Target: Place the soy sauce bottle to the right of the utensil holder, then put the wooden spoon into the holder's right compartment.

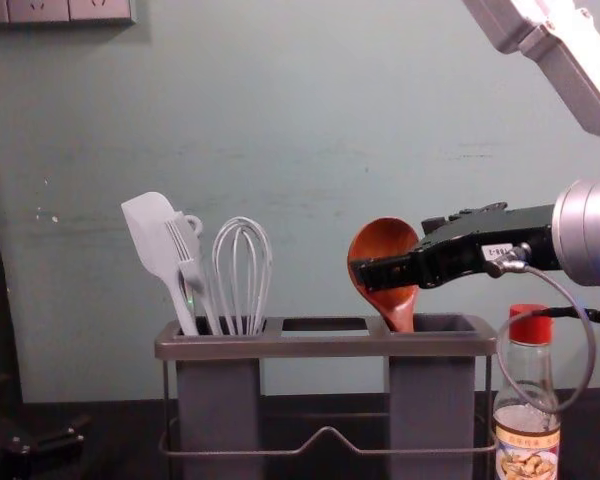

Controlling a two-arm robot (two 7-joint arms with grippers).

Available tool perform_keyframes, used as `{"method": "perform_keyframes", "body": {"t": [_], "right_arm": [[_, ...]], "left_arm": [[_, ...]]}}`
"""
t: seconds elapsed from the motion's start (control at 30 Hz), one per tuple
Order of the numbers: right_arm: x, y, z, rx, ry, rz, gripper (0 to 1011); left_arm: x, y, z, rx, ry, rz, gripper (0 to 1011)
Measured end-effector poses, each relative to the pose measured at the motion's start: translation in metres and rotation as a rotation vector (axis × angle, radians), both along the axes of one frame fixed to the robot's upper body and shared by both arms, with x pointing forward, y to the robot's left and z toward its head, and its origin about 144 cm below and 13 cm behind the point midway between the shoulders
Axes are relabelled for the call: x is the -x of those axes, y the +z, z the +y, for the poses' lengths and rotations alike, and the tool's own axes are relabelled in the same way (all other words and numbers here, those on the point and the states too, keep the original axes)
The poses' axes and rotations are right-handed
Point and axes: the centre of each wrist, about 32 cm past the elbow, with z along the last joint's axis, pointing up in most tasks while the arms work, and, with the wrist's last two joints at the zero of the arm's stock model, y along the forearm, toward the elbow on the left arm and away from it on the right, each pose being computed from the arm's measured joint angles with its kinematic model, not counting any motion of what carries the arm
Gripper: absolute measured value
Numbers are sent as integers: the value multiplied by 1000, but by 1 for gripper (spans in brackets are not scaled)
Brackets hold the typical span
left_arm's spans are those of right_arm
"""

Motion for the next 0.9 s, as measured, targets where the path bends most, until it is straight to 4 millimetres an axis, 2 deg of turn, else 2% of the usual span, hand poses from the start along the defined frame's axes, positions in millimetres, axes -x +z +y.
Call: {"method": "perform_keyframes", "body": {"t": [0.6,0.9], "right_arm": [[4,3,3,-13,3,-19,1002],[13,4,-5,-37,-1,-34,1002]], "left_arm": [[0,0,0,0,0,0,1000],[0,0,0,0,0,0,1000]]}}
